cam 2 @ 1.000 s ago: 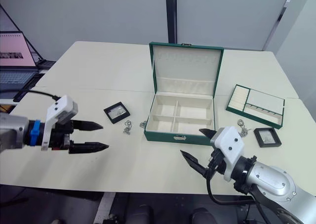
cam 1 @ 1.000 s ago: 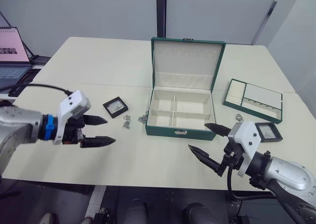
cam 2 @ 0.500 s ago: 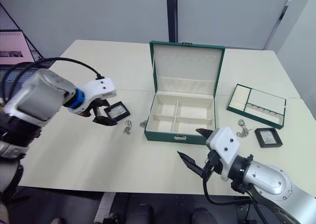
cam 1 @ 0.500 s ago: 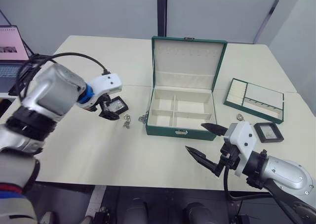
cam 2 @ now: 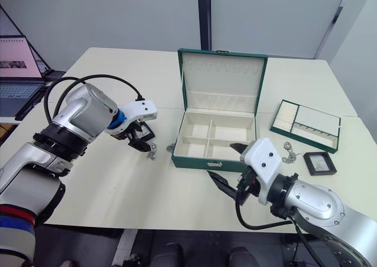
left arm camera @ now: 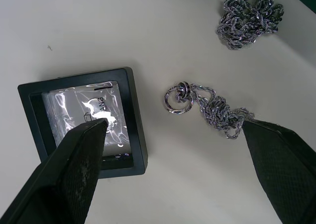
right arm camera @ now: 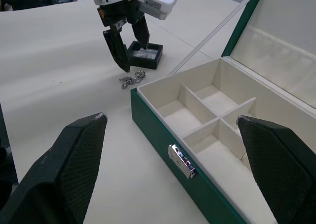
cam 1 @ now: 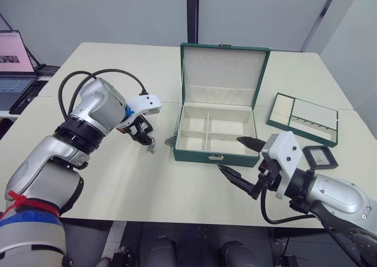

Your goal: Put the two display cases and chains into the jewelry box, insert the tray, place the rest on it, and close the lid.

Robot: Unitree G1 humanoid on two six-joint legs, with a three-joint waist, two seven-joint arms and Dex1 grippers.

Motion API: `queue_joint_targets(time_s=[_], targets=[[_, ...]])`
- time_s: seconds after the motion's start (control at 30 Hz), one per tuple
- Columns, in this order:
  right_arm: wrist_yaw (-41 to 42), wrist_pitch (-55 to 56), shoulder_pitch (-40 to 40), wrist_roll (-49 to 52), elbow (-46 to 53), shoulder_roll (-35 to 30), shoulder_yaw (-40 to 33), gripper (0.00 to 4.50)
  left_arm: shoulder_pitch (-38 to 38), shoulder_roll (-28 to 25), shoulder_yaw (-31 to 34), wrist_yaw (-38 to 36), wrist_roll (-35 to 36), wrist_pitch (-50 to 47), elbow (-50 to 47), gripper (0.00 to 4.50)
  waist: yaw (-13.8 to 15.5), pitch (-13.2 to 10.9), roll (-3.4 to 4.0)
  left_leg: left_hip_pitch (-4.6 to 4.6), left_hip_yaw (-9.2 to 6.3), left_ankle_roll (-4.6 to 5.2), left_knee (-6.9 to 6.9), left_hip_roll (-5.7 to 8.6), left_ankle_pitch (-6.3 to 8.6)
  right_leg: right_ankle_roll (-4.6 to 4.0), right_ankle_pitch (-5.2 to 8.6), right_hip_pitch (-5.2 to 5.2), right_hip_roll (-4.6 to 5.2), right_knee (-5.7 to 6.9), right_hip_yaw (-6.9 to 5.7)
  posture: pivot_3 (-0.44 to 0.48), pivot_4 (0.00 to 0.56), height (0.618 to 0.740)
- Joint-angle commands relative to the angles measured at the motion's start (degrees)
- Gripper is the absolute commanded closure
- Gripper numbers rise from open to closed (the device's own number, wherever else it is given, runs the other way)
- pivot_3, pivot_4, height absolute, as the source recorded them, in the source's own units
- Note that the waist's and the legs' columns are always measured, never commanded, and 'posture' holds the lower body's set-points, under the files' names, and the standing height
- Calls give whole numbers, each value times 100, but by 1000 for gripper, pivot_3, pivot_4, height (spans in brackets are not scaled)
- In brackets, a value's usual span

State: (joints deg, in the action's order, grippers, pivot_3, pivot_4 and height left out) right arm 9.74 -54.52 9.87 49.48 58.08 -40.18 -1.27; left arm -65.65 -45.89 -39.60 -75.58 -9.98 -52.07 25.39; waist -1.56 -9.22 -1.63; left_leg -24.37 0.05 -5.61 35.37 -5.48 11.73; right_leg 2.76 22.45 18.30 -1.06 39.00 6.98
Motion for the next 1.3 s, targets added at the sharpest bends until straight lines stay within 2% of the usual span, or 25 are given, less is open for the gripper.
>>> queue_joint_targets(time_s=[0.03,0.5,0.63,0.9,1.0,1.03,1.3], targets=[[-185,-101,163,232,92,23,-183,41,-174,37,75,35,-244,100,122,0,1,0,0,-1,0,0,1,0,0,0,0,-1,0,0,-1,0,150,740],[-437,-154,52,443,140,-60,-246,41,-118,271,160,96,-508,221,457,0,2,0,0,-10,-7,1,15,0,0,0,0,-1,0,2,-8,0,150,740],[-451,-130,-55,415,173,-75,-274,0,-81,276,153,115,-559,252,507,835,2,0,0,-11,-8,1,20,0,0,0,0,-1,0,4,-8,0,150,740],[-455,-68,-192,370,191,-114,-294,0,-46,255,171,98,-623,288,558,3453,2,0,0,-14,-10,1,25,0,1,0,0,-1,0,5,-11,0,150,740],[-452,-58,-217,355,191,-122,-297,0,-16,238,181,92,-636,294,565,4303,2,0,0,-17,-11,1,30,0,1,1,0,-2,0,5,-12,0,150,740],[-449,-56,-227,351,191,-124,-298,0,0,230,185,86,-642,295,559,4464,2,0,0,-18,-12,1,31,0,1,1,0,-2,0,5,-13,0,150,740],[-437,-18,-309,346,191,-140,-296,0,47,174,199,0,-717,330,547,4464,0,0,0,-18,-13,1,33,-1,1,1,0,-2,0,7,-14,0,150,740]])
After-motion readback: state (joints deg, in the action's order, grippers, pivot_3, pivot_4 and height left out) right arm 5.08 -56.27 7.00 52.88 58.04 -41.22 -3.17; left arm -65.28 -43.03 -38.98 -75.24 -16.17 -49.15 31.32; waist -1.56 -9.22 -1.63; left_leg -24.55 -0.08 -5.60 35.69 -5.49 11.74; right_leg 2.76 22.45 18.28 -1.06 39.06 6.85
